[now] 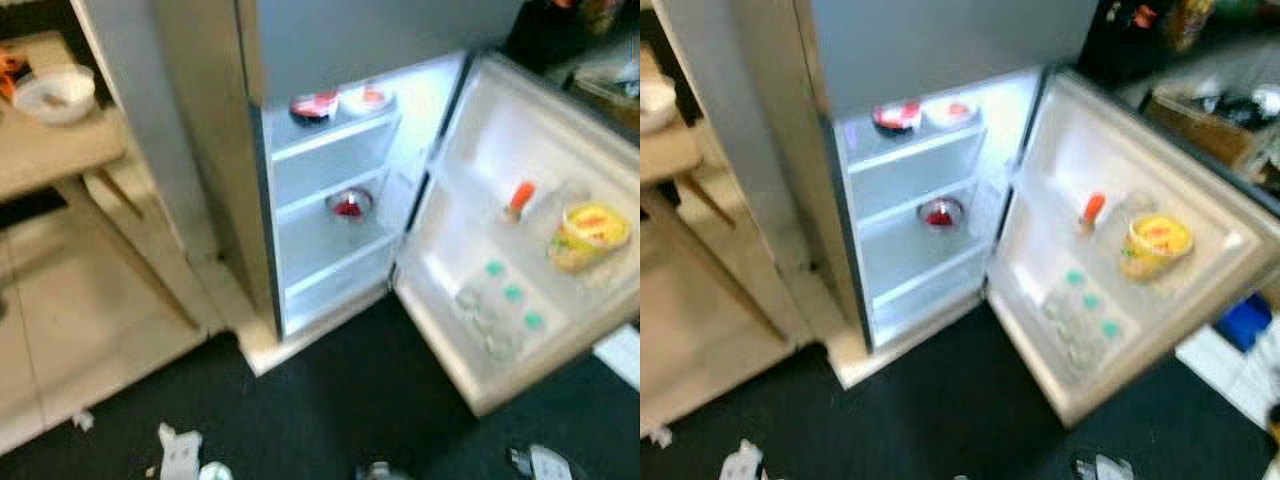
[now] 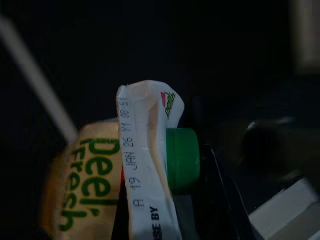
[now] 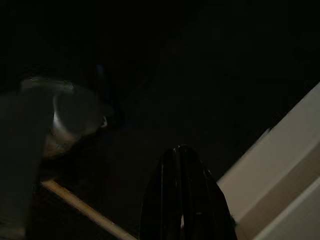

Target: Restocking fridge

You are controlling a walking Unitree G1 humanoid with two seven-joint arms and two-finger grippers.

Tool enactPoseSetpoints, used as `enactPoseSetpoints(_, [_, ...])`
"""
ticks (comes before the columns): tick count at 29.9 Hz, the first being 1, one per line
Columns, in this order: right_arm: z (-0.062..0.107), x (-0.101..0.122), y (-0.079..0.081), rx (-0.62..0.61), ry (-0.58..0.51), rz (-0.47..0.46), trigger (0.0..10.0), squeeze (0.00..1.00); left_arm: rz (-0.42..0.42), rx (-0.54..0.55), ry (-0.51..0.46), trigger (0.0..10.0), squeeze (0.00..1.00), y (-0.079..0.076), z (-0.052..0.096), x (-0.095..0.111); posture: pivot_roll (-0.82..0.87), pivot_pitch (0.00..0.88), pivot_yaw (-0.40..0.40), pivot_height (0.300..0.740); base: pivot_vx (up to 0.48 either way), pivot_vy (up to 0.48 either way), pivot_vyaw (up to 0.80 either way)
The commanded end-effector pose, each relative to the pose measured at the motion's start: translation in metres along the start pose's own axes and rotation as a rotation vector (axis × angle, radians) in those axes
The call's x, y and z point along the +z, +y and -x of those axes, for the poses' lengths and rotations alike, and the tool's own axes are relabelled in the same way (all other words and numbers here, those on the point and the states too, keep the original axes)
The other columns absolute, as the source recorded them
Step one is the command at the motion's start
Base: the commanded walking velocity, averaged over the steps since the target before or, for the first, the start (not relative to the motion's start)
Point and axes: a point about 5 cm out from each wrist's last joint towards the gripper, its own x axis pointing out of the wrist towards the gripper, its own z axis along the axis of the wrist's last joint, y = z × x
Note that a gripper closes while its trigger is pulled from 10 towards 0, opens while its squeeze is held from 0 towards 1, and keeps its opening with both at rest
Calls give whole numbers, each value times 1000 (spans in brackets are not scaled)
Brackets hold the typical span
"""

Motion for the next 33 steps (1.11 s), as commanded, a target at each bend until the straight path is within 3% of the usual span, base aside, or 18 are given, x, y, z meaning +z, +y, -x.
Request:
enactPoseSetpoints(1, [1,-7,-1,-10,16,4,10000,0,28,-14,57,10000,0,-6,2,-19,-46,109,-39,740,0,0,-781])
enactPoseSetpoints(33, [-1,-6,11,16,11,45,10000,0,8,13,72,10000,0,-7,0,-19,-45,90,-33,740,0,0,-781])
